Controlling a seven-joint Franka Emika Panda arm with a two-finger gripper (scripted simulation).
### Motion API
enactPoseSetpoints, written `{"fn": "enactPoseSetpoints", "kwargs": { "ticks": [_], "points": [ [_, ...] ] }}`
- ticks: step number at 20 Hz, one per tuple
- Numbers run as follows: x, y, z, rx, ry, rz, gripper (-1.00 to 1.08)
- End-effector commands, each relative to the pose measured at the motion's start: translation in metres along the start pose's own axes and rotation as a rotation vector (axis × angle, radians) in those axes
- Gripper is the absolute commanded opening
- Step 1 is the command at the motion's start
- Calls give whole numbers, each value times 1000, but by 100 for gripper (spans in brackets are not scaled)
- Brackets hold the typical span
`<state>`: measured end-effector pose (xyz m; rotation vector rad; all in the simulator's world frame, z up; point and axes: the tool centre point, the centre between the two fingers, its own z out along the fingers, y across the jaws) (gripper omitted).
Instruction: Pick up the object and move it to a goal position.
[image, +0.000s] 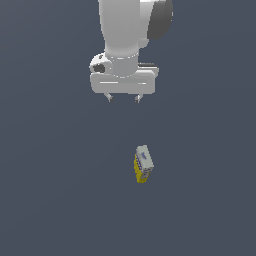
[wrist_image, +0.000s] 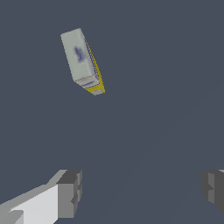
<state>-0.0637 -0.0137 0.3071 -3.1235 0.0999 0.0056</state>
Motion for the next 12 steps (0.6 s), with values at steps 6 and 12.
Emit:
{"fn": "enactPoseSetpoints", "kwargs": {
  "ticks": [6, 12],
  "points": [
    [2, -14, -1, -1, 4, -42, 100],
    [4, -28, -2, -2, 9, -83, 100]
  ]
}}
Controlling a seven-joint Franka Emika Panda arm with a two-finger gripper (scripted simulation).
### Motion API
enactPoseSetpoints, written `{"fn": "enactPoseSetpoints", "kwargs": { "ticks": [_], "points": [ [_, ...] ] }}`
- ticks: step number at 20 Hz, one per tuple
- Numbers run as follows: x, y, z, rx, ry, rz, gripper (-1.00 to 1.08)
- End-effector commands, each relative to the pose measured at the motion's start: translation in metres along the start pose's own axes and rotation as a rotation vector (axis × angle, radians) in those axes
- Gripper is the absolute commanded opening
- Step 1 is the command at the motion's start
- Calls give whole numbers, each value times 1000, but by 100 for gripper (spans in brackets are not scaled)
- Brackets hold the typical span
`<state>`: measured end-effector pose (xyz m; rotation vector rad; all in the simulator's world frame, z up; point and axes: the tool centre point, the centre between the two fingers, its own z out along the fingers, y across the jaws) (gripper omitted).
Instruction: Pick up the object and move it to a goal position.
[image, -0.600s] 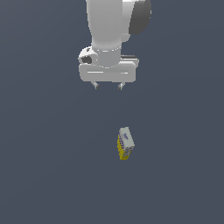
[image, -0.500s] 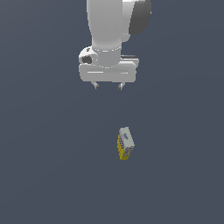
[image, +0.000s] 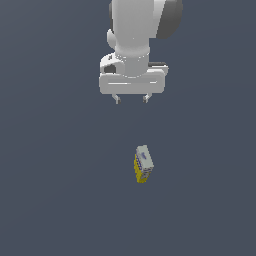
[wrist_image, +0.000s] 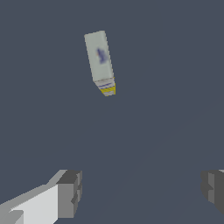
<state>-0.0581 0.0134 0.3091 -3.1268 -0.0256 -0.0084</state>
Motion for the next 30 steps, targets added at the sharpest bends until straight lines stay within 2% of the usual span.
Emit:
{"fn": "enactPoseSetpoints", "kwargs": {
  "ticks": [1, 7, 13, 30],
  "points": [
    [0, 0, 0, 0, 0, 0, 100],
    [6, -1, 2, -1, 0, -8, 100],
    [25, -5, 10, -5, -1, -31, 100],
    [121, -30, 77, -14, -5, -162, 100]
  ]
}}
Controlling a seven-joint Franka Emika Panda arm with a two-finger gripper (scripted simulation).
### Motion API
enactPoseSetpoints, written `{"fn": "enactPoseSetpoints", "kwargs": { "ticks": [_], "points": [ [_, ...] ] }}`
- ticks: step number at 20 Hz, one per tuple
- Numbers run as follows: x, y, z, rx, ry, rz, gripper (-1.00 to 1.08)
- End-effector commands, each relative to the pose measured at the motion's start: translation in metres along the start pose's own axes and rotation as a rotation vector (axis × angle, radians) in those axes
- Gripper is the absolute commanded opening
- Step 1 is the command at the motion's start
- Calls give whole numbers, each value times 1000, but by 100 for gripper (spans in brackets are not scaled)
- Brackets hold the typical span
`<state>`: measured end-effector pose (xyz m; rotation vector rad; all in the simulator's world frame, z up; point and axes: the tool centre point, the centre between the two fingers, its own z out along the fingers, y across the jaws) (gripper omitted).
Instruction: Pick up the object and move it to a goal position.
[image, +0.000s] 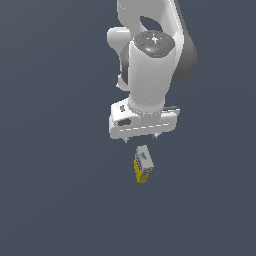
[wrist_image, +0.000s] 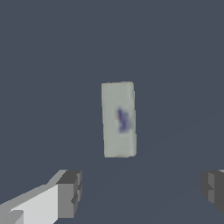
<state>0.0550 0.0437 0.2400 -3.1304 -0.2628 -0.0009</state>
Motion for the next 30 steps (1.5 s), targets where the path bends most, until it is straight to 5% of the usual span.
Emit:
{"fn": "enactPoseSetpoints", "kwargs": {
  "ticks": [1, 11, 30],
  "points": [
    [12, -2, 11, 0, 0, -17, 100],
    [36, -7, 36, 0, -1, -53, 100],
    [35, -7, 88, 0, -1, -55, 100]
  ]
}}
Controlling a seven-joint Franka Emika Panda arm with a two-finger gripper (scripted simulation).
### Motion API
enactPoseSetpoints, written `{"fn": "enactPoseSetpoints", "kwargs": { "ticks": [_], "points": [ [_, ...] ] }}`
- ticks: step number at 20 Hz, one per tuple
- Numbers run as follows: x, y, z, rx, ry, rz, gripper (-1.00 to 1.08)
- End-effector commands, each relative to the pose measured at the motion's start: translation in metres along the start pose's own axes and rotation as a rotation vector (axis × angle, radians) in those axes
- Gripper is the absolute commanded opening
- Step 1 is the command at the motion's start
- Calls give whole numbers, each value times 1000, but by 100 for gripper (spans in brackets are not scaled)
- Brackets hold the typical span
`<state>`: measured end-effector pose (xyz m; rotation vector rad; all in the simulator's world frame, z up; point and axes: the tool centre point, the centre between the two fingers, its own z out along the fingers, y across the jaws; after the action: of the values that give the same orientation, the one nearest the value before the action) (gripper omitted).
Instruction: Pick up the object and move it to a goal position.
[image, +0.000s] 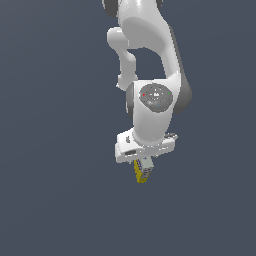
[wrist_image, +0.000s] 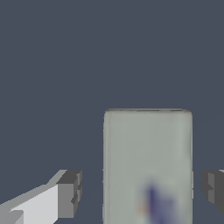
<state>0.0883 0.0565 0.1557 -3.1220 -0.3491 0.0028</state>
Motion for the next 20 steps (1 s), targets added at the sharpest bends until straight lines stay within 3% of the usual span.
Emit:
{"fn": "enactPoseSetpoints", "kwargs": {
  "ticks": [1, 5, 6, 20],
  "points": [
    [1, 0, 5, 0, 2, 0, 100],
    [2, 0, 4, 0, 2, 0, 100],
    [2, 0, 4, 0, 2, 0, -100],
    [-1, 2, 3, 0, 2, 0, -100]
  ]
}}
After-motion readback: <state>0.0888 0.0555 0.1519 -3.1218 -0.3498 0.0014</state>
